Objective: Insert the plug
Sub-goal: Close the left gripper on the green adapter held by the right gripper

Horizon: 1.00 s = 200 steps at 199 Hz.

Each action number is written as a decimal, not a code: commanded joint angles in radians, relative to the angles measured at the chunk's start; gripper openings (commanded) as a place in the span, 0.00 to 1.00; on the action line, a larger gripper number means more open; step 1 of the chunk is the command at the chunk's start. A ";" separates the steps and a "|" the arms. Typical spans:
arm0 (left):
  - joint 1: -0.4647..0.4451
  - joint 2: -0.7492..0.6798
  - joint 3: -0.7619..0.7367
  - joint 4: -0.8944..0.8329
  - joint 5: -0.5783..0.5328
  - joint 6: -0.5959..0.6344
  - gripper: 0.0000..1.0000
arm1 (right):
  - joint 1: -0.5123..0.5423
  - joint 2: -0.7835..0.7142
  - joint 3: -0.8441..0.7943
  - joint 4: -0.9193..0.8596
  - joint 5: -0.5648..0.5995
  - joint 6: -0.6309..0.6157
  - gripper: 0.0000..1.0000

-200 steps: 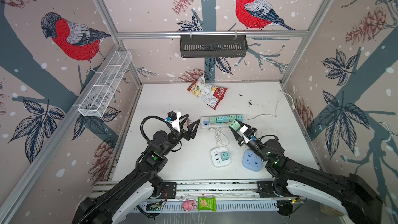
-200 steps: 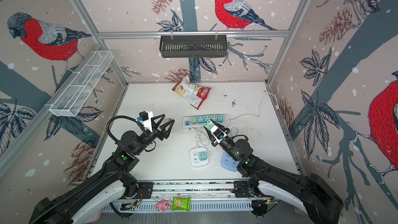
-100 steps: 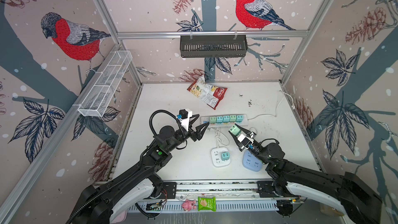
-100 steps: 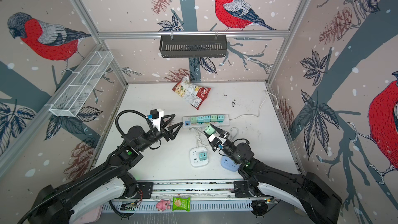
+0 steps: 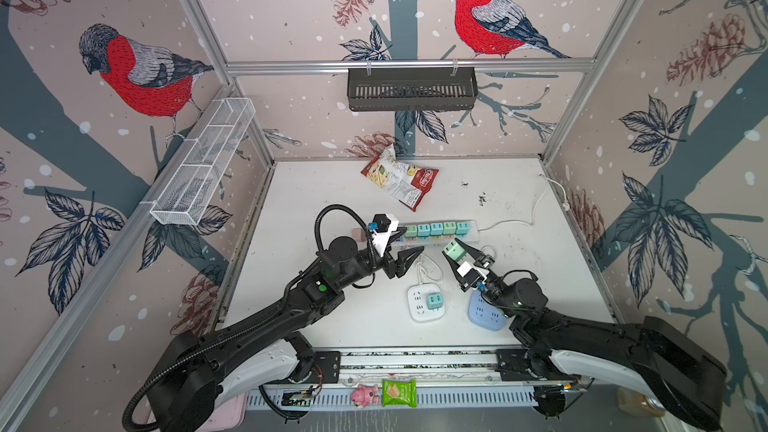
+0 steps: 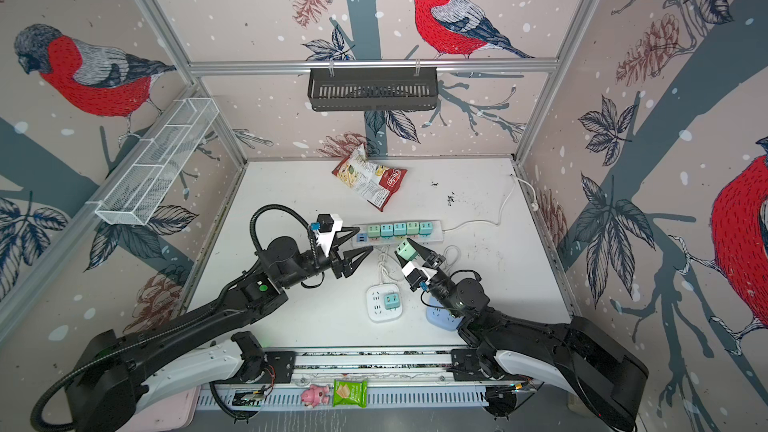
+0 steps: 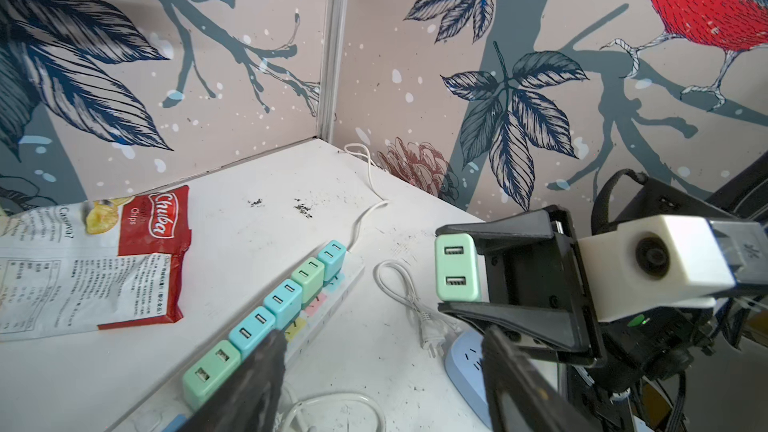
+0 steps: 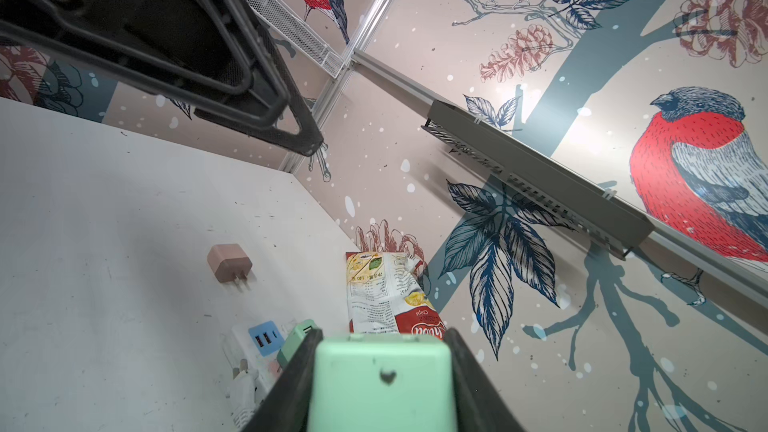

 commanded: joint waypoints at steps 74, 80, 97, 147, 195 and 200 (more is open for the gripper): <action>-0.061 0.054 0.101 -0.097 0.112 0.063 0.72 | -0.010 -0.077 -0.026 0.000 -0.101 -0.024 0.02; -0.069 0.061 0.110 -0.105 0.121 0.064 0.71 | -0.004 -0.077 -0.026 -0.003 -0.104 -0.033 0.02; -0.081 0.082 0.131 -0.125 0.139 0.072 0.72 | 0.013 -0.078 -0.030 -0.007 -0.105 -0.054 0.02; -0.089 0.188 0.214 -0.207 0.180 0.074 0.72 | 0.042 -0.121 -0.039 -0.058 -0.126 -0.094 0.02; -0.109 0.251 0.269 -0.265 0.198 0.086 0.72 | 0.042 -0.121 -0.036 -0.069 -0.132 -0.103 0.02; -0.111 0.256 0.272 -0.271 0.198 0.087 0.72 | 0.043 -0.117 -0.037 -0.068 -0.130 -0.103 0.02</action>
